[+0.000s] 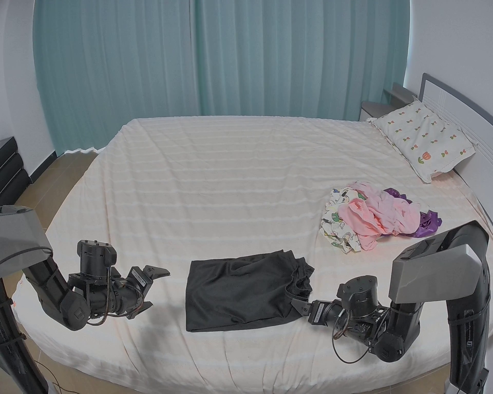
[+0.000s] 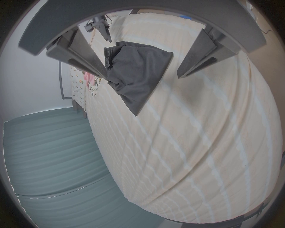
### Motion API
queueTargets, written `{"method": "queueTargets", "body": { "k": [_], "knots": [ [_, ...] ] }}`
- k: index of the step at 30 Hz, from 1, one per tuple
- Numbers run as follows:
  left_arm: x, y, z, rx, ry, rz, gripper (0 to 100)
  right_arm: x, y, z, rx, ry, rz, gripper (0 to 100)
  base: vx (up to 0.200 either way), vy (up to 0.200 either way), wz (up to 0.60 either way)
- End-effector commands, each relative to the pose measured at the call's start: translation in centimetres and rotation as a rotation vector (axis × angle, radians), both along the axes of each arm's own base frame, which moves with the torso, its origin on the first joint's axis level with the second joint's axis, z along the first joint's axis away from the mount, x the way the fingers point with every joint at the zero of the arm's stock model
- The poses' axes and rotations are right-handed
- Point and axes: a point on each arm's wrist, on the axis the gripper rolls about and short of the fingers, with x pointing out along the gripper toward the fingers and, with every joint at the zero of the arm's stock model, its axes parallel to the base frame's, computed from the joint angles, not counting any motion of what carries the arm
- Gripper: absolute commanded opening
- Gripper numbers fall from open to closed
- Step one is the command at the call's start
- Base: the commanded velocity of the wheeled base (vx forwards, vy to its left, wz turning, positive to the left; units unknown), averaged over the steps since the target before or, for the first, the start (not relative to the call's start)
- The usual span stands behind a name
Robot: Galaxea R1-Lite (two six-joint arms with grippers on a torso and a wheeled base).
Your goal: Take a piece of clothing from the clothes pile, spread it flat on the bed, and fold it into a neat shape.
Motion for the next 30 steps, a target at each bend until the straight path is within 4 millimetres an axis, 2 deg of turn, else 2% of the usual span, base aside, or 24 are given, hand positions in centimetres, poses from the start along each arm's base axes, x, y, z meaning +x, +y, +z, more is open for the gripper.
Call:
{"method": "queueTargets", "body": {
  "k": [1, 6, 13, 14, 17, 21, 30],
  "knots": [
    [-0.1, 0.6, -1.8, -0.003, 0.027, 0.010, 100, 1.3, 2.3, 0.7, -0.057, -0.050, -0.002, 100, 0.000, 0.000, 0.00],
    [-0.1, 0.6, -1.8, -0.003, 0.023, 0.009, 100, 2.0, 3.6, -0.9, -0.140, -0.016, 0.002, 100, 0.000, 0.000, 0.00],
    [0.0, 0.6, -1.9, 0.001, 0.025, 0.009, 100, 2.3, 4.3, -0.9, -0.233, -0.065, 0.026, 100, 0.000, 0.000, 0.00],
    [0.0, 0.6, -2.0, 0.002, 0.026, 0.008, 100, 2.3, 4.3, -0.9, -0.252, -0.071, 0.023, 0, 0.000, 0.000, 0.00],
    [0.0, 0.6, -2.0, 0.003, 0.024, 0.007, 100, 2.2, 4.1, -1.0, -0.270, -0.066, 0.014, 0, 0.000, 0.000, 0.00],
    [0.0, 0.6, -2.0, 0.003, 0.025, 0.007, 100, 1.5, 2.9, -1.5, -0.301, -0.019, 0.000, 0, 0.000, 0.000, 0.00],
    [0.0, 0.6, -2.0, 0.003, 0.025, 0.007, 100, 0.3, 1.0, -0.7, -0.244, 0.038, -0.060, 0, 0.000, 0.000, 0.00]
  ]
}}
